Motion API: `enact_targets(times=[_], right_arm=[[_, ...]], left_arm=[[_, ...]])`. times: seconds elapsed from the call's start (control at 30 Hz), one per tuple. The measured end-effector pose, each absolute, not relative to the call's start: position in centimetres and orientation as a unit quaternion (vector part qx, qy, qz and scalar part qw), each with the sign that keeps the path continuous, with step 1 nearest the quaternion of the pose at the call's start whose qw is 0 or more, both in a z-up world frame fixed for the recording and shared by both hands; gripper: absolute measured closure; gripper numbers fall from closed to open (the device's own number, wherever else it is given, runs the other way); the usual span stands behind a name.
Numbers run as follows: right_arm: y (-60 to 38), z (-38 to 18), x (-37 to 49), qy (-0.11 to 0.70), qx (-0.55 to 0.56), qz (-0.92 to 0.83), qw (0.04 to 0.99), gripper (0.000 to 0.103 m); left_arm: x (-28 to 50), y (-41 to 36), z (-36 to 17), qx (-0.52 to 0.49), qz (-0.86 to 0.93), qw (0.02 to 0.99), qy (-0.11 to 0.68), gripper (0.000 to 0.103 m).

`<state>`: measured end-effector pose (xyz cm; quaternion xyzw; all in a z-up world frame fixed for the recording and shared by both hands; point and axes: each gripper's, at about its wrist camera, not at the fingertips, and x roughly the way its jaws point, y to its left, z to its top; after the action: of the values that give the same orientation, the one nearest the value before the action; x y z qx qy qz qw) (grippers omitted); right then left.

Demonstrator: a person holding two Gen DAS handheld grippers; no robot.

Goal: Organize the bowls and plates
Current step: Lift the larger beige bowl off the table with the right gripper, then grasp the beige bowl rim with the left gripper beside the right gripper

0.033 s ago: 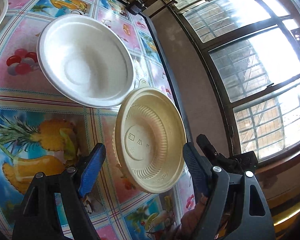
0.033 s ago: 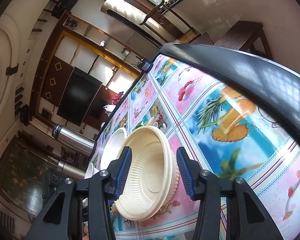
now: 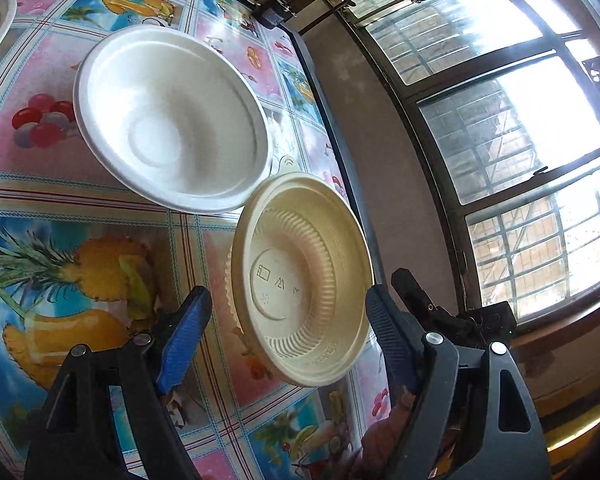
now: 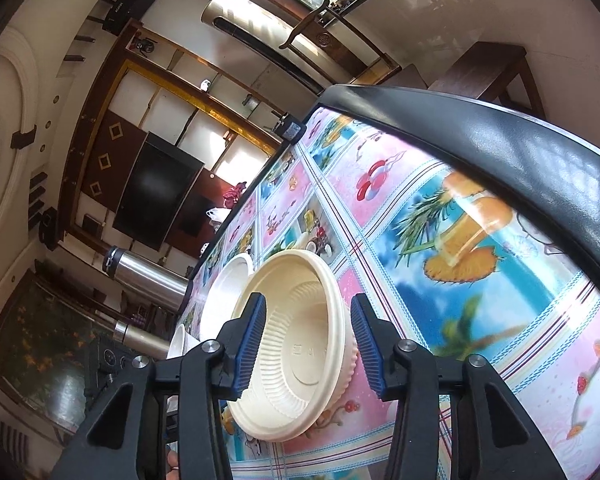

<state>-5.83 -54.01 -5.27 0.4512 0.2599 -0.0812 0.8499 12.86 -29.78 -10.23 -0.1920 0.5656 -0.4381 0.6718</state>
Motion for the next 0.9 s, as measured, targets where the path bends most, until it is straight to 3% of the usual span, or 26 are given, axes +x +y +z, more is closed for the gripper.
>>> enact_targets(times=[0.83, 0.9], right_arm=[[-53.7, -5.1, -5.8, 0.264, 0.44, -0.097, 0.853, 0.071], [-53.6, -5.1, -5.7, 0.265, 0.438, -0.097, 0.854, 0.071]], left_arm=[[12.0, -29.7, -8.8, -0.169, -0.436, 0.717, 0.517, 0.024], [12.1, -29.7, -9.0, -0.158, -0.425, 0.724, 0.52, 0.031]])
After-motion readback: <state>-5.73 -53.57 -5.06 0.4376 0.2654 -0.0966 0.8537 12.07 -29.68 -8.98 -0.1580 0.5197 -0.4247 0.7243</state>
